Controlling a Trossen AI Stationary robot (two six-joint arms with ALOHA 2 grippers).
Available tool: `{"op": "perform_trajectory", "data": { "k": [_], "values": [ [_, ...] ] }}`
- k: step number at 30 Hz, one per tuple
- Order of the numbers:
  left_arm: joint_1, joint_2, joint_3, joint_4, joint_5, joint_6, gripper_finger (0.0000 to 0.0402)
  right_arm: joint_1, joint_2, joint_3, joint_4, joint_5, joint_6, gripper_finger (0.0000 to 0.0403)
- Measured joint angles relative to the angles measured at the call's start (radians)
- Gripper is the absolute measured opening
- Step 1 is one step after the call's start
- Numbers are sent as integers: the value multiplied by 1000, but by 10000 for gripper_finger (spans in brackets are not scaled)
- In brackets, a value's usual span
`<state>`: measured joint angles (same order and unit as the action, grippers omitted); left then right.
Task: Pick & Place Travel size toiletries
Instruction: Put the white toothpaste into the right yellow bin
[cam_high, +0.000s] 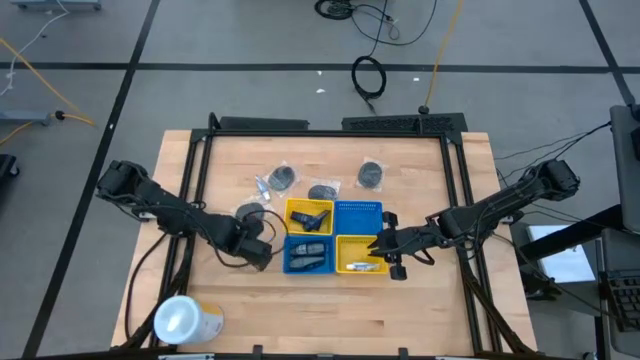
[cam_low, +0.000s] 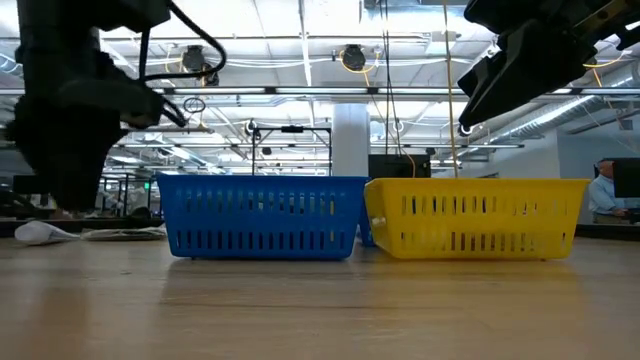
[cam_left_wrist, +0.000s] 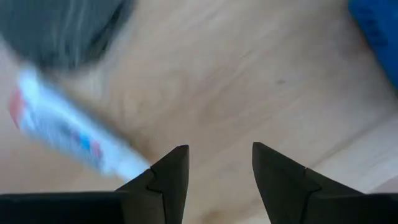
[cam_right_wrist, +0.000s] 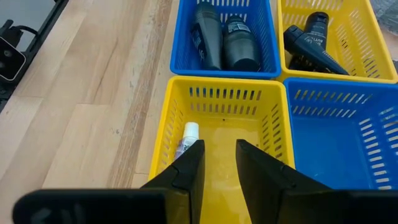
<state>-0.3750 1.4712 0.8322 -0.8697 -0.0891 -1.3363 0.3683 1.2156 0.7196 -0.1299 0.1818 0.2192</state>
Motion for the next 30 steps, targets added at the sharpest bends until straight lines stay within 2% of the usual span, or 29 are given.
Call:
{"op": "perform_trajectory", "data": {
  "k": [5,11,23,30],
  "values": [
    [13,0,-19,-44,82,-339,175,0,0,0,5,-1,3,84],
    [18,0,-22,-213,84,-495,175,0,0,0,7,-2,3,82],
    [17,0,-25,-186,45,-540,175,1,0,0,6,-3,3,83],
    [20,0,-117,-109,85,-580,175,1,0,0,6,-3,4,83]
  ]
}}
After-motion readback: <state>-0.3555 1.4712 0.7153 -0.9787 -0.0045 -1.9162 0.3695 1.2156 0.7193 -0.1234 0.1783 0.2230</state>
